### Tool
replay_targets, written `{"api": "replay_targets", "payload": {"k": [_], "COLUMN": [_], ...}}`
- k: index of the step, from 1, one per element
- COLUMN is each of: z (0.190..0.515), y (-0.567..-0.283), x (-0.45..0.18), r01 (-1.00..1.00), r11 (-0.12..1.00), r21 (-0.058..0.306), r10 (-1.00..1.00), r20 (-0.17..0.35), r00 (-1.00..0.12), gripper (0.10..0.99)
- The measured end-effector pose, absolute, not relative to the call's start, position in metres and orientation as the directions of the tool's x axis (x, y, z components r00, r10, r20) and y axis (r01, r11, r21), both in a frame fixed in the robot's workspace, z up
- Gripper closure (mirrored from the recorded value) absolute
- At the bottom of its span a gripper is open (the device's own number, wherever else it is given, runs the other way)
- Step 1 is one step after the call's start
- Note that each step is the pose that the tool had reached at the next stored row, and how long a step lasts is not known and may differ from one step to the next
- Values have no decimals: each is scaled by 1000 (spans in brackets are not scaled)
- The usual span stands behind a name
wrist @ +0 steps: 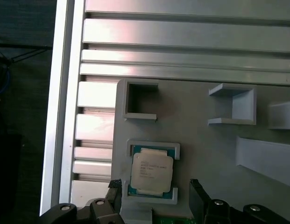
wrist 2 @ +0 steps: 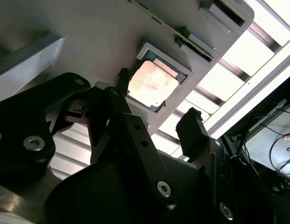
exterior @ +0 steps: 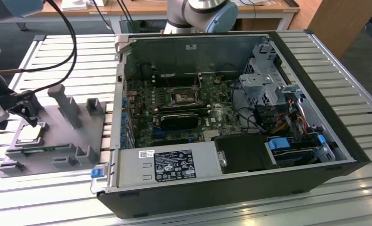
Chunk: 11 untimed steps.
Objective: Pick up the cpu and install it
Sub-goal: 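Pick up the cpu and move it towards the insertion slot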
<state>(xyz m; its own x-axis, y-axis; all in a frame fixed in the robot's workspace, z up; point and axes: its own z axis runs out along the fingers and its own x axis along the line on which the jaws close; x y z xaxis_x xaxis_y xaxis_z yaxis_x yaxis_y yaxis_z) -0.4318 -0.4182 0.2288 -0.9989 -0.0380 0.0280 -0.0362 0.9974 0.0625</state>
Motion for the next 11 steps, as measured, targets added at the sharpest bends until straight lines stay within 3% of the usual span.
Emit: {"api": "replay_targets", "payload": {"k": [11], "z": [216], "y": [-418], "x": [-432], "r01": [-25], "r11": [998], "r21": [59], "r10": [-27], "r20": [28], "r00": [-999], "gripper": [404]}}
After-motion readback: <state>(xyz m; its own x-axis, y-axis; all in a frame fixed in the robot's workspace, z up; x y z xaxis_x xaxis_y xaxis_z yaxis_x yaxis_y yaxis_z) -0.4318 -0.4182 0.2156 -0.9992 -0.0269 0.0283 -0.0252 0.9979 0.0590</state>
